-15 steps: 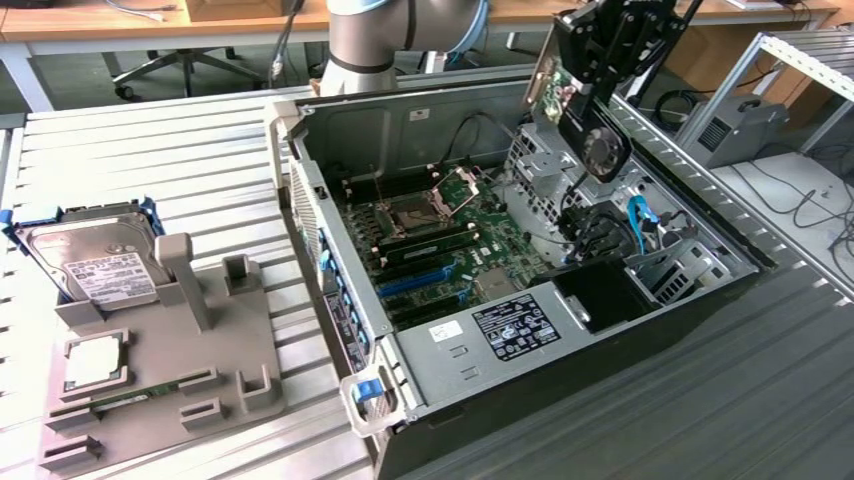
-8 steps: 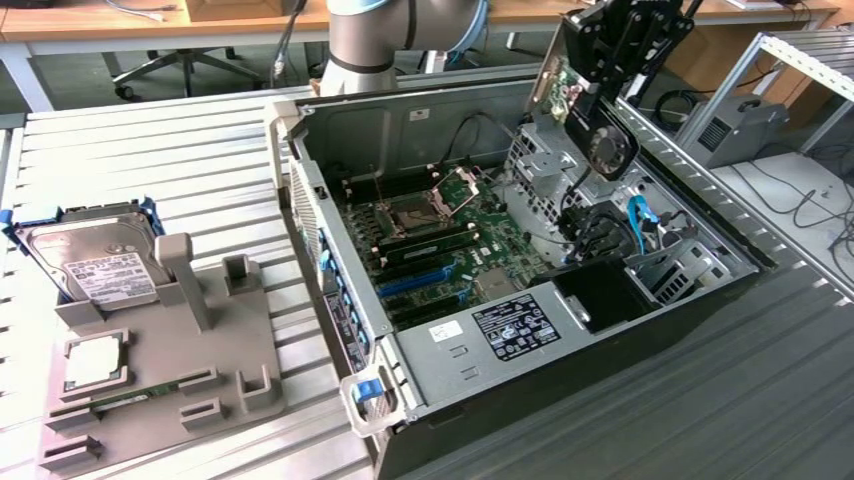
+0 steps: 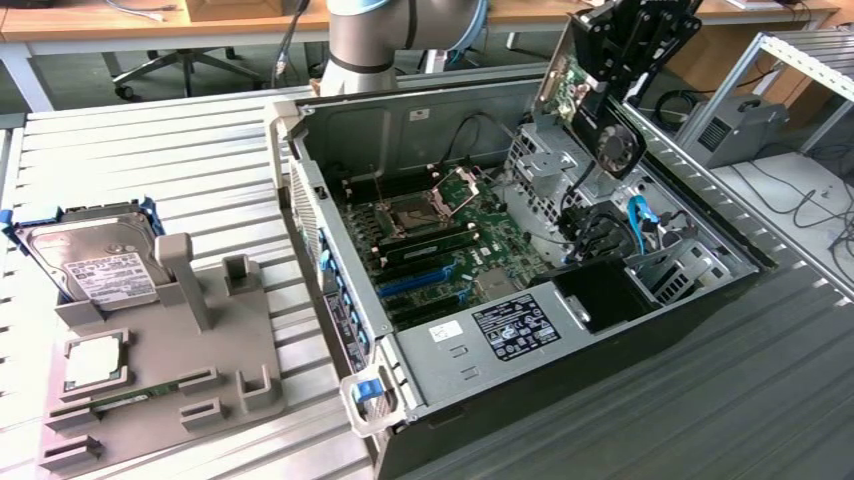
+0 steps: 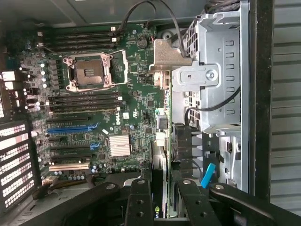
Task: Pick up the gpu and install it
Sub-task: 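Pick up the gpu and move the gpu toward the slot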
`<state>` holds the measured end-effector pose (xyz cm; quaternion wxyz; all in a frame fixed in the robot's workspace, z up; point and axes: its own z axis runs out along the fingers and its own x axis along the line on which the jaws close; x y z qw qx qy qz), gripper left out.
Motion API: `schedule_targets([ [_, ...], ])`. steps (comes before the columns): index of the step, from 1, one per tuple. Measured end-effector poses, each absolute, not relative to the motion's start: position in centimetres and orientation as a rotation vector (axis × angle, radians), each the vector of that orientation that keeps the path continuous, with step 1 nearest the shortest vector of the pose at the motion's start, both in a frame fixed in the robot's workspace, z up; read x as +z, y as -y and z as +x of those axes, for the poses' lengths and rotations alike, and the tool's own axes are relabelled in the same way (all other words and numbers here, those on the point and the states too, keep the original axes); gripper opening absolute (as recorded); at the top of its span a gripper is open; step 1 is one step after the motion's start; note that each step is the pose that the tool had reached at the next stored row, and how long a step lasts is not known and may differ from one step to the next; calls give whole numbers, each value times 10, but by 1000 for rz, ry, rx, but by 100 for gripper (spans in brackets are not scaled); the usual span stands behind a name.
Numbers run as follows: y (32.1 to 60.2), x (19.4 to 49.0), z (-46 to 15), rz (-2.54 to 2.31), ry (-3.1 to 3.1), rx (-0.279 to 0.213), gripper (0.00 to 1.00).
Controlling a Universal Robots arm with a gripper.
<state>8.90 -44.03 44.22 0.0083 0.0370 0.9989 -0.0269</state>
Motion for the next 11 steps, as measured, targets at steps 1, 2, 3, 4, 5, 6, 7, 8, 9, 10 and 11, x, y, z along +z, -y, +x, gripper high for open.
schedule_targets([
  [1, 440, 442, 91, 116, -3122, -84, 26],
  [2, 440, 442, 92, 116, -3122, -84, 26],
  [3, 440, 442, 93, 116, -3122, -84, 26],
  [4, 440, 442, 94, 116, -3122, -84, 26],
  [5, 440, 442, 96, 116, -3122, -84, 26],
  [6, 440, 442, 97, 116, -3122, -84, 26],
  [7, 440, 442, 98, 116, -3122, -84, 26],
  [8, 440, 442, 99, 116, -3122, -84, 26],
  [9, 440, 442, 100, 116, -3122, -85, 26],
  [10, 440, 442, 101, 116, -3122, -85, 26],
  [11, 439, 442, 102, 116, -3122, -85, 26],
])
